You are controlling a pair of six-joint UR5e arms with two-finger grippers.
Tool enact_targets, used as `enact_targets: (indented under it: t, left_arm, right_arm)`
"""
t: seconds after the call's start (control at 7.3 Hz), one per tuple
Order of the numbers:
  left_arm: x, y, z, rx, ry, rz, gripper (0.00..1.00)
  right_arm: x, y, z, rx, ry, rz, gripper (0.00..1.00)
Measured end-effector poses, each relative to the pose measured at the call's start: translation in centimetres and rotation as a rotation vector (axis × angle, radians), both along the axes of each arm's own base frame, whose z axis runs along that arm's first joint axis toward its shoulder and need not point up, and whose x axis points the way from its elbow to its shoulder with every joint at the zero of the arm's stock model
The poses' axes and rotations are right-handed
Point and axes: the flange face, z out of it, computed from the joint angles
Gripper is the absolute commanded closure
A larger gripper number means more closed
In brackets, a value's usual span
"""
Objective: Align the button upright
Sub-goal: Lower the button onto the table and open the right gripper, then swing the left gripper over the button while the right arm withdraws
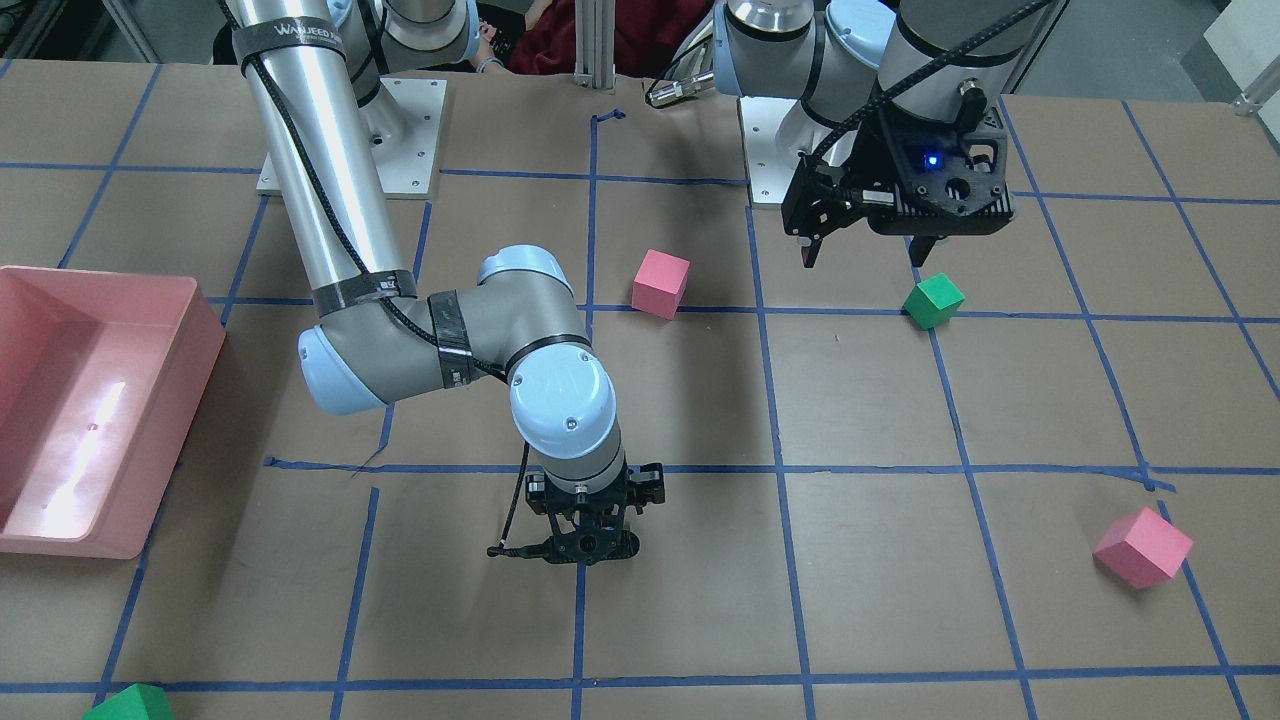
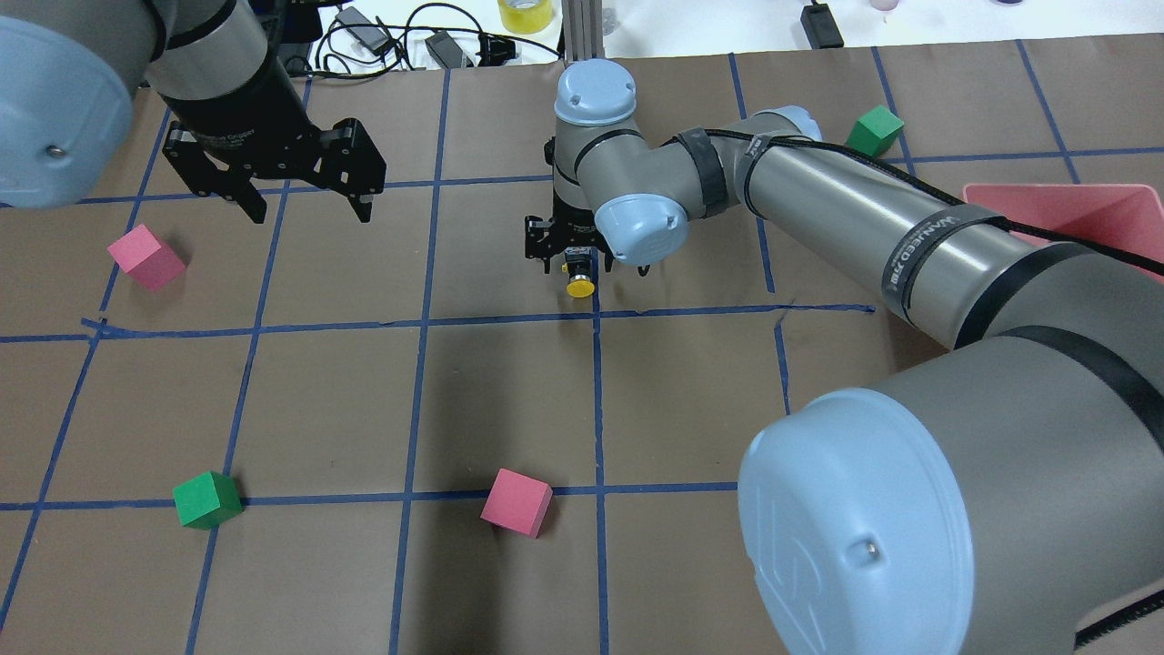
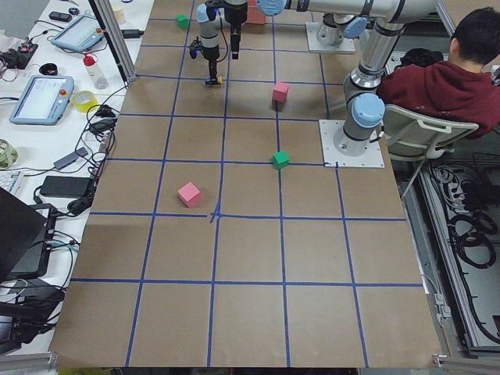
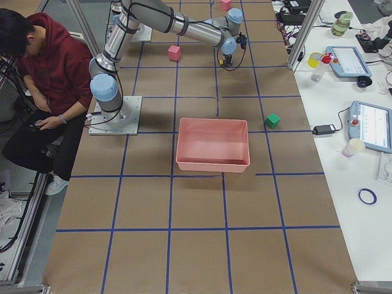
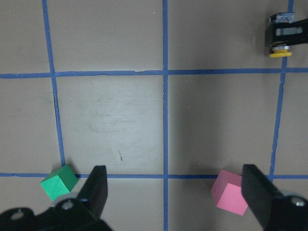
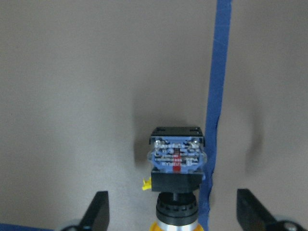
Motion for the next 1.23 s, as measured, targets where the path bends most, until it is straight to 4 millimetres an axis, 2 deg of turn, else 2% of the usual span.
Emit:
enact_targets:
  t: [0.14, 0.27, 0.41, 0.55, 0.68, 0.82, 1.1, 1.23]
  left_arm:
    - [-0.2, 0.0, -0.1, -0.001, 0.002, 0.002, 0.0]
    - [-0.5, -0.1, -0.6, 0.009, 0.003, 0.004, 0.0]
    - [-0.7, -0.4, -2.2, 0.022, 0.004, 0.004, 0.0]
    - [-1.3, -0.6, -4.6, 0.009, 0.006, 0.005, 0.0]
    - [-2.9, -0.4, -7.5, -0.044, 0.012, 0.021, 0.0]
    - [-5.1, 0.0, -10.5, -0.12, 0.026, 0.042, 0.0]
    - [-8.8, 0.1, -16.8, -0.279, 0.056, 0.039, 0.0]
    - [-10.3, 0.1, -19.7, -0.355, 0.051, 0.033, 0.0]
  right_arm:
    - [-0.6, 0.0, 2.3, -0.029, -0.001, -0.006, 0.0]
    - [-2.1, 0.1, 5.5, -0.054, -0.001, -0.02, 0.0]
    - [-5.2, -0.2, 8.6, -0.059, 0.01, -0.03, 0.0]
    - [-9.3, -1.0, 11.1, -0.067, 0.018, -0.039, 0.0]
    - [-14.4, -1.9, 13.8, -0.089, 0.019, -0.079, 0.0]
    - [-19.2, -1.9, 17.2, -0.101, 0.022, -0.136, 0.0]
    - [-26.6, 0.9, 23.7, -0.09, 0.048, -0.233, 0.0]
    - [-29.6, 2.4, 25.9, -0.085, 0.093, -0.244, 0.0]
